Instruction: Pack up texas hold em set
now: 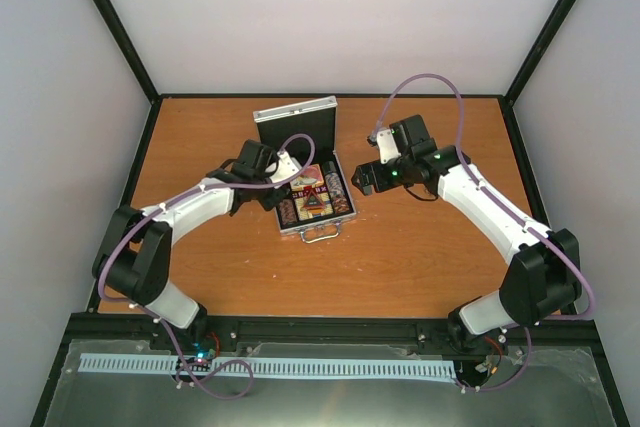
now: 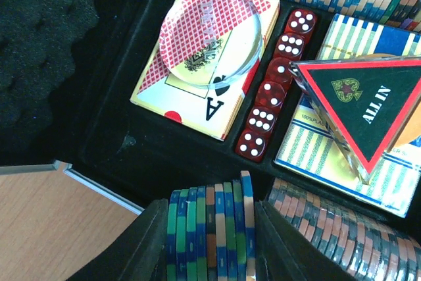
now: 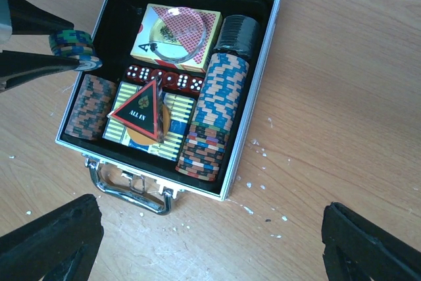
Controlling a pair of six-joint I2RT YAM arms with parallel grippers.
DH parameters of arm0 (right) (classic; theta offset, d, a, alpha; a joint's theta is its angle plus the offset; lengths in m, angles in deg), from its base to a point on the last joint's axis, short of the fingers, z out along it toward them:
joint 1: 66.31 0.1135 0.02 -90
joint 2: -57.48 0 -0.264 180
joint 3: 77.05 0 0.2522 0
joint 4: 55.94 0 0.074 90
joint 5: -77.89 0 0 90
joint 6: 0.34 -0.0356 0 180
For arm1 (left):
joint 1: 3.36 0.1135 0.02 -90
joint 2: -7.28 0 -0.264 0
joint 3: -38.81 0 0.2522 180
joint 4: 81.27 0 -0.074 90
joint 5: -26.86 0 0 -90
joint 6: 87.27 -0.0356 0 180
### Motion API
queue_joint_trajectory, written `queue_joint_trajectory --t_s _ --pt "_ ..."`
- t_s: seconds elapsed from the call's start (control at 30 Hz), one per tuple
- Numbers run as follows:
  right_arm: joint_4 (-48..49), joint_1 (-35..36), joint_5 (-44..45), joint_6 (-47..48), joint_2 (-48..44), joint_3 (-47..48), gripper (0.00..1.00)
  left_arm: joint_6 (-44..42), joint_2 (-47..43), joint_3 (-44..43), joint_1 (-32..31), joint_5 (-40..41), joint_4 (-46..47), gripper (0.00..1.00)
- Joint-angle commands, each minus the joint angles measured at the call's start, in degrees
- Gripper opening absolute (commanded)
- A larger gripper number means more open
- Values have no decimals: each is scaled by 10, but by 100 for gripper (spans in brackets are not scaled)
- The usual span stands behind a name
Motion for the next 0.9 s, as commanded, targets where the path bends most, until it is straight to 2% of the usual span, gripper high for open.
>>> queue_joint_trajectory --t_s 0.0,0.3,0.5,0.87 --pt "11 -4 -5 -6 -16 -6 91 -11 13 -18 -4 -19 8 12" --pt "12 -4 1 -8 -24 -17 91 -6 38 -29 -4 -67 -19 13" --pt "14 -4 -1 -10 -19 -17 91 9 62 -48 -4 -112 -65 17" --pt "6 -5 -2 -5 -12 -15 90 26 89 -68 -4 -101 -111 23"
